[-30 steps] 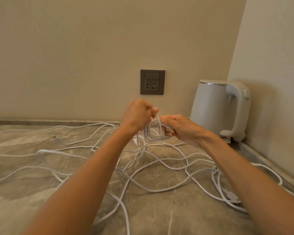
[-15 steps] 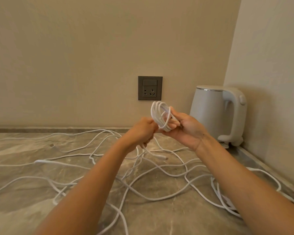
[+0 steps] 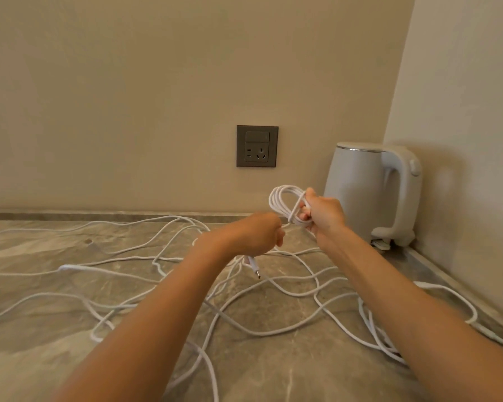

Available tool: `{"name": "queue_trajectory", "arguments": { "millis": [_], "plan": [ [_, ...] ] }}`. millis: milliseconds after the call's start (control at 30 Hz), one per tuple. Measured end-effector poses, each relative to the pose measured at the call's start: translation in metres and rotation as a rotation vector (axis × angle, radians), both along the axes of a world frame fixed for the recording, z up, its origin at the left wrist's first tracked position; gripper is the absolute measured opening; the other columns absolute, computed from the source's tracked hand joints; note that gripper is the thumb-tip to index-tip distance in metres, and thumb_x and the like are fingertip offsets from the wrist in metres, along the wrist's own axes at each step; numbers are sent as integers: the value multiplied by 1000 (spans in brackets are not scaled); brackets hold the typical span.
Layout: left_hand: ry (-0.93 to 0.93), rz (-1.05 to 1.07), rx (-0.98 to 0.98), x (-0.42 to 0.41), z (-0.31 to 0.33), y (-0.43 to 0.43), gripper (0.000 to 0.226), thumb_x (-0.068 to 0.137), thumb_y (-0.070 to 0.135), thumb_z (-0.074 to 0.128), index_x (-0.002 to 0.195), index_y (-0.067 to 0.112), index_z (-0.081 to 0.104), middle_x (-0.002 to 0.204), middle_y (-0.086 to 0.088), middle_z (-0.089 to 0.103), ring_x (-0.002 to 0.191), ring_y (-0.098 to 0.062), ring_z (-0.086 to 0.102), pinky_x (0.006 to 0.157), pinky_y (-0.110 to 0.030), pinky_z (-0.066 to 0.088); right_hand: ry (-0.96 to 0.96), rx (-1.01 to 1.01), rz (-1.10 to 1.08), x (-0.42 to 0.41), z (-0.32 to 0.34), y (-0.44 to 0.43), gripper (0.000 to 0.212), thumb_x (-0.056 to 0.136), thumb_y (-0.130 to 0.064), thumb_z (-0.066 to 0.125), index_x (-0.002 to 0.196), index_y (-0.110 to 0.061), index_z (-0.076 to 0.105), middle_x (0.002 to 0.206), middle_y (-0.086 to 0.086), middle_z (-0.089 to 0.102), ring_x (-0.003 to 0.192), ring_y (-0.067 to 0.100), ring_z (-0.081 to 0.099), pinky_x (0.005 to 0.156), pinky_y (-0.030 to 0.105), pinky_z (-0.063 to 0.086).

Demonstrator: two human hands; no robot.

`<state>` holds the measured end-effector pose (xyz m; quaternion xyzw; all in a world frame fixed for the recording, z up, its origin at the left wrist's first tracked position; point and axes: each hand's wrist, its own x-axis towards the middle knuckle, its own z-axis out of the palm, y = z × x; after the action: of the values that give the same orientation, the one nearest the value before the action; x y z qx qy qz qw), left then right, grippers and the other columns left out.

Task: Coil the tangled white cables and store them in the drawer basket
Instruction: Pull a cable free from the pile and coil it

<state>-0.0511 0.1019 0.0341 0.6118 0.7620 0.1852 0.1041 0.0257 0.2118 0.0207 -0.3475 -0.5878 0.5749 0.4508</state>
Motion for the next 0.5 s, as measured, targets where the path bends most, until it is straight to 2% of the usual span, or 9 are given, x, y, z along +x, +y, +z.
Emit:
{"name": "queue_trajectory", "arguments": {
  "millis": [100, 167, 267, 333, 400, 500],
  "plan": [
    [49, 2, 0, -2, -2, 3, 30, 98, 16, 38, 98, 5, 66, 95, -10, 61, 83, -20, 53, 69, -25, 39, -192, 262, -78, 1, -4, -4, 42, 95, -18, 42, 54, -11, 49, 53, 4, 47, 51, 17, 43, 54, 28, 36],
    [88, 2, 8, -3, -4, 4, 29, 98, 17, 39, 96, 6, 67, 100, -12, 63, 91, -24, 56, 77, -29, 40, -277, 423, -87, 2, -5, -6, 45, 96, -20, 41, 54, -10, 50, 55, 6, 50, 55, 19, 45, 59, 30, 38],
    [118, 1, 48, -4, -3, 3, 28, 97, 15, 41, 94, 6, 67, 100, -12, 64, 83, -21, 55, 76, -30, 43, -432, 631, -66, 2, -8, -6, 43, 96, -21, 39, 62, 0, 57, 64, 15, 54, 64, 25, 48, 64, 34, 38],
    [122, 19, 108, -7, 3, 1, 26, 95, 15, 44, 90, 7, 67, 95, -12, 65, 72, -22, 57, 71, -31, 46, -584, 718, -31, 2, -10, -3, 47, 92, -29, 35, 65, 1, 59, 66, 17, 55, 66, 27, 48, 63, 36, 37],
    [156, 52, 178, -11, 9, -1, 25, 95, 16, 45, 88, 7, 67, 90, -11, 65, 69, -22, 57, 68, -30, 43, -695, 757, 56, 4, -13, -1, 46, 88, -32, 33, 60, -2, 54, 57, 9, 54, 63, 26, 48, 63, 36, 35],
    [222, 76, 278, -14, 11, -2, 25, 95, 18, 45, 88, 6, 66, 94, -13, 66, 85, -27, 57, 73, -32, 41, -653, 693, 239, 5, -11, -4, 45, 95, -20, 45, 51, -11, 45, 33, -9, 44, 49, 15, 40, 59, 31, 32]
  ]
}}
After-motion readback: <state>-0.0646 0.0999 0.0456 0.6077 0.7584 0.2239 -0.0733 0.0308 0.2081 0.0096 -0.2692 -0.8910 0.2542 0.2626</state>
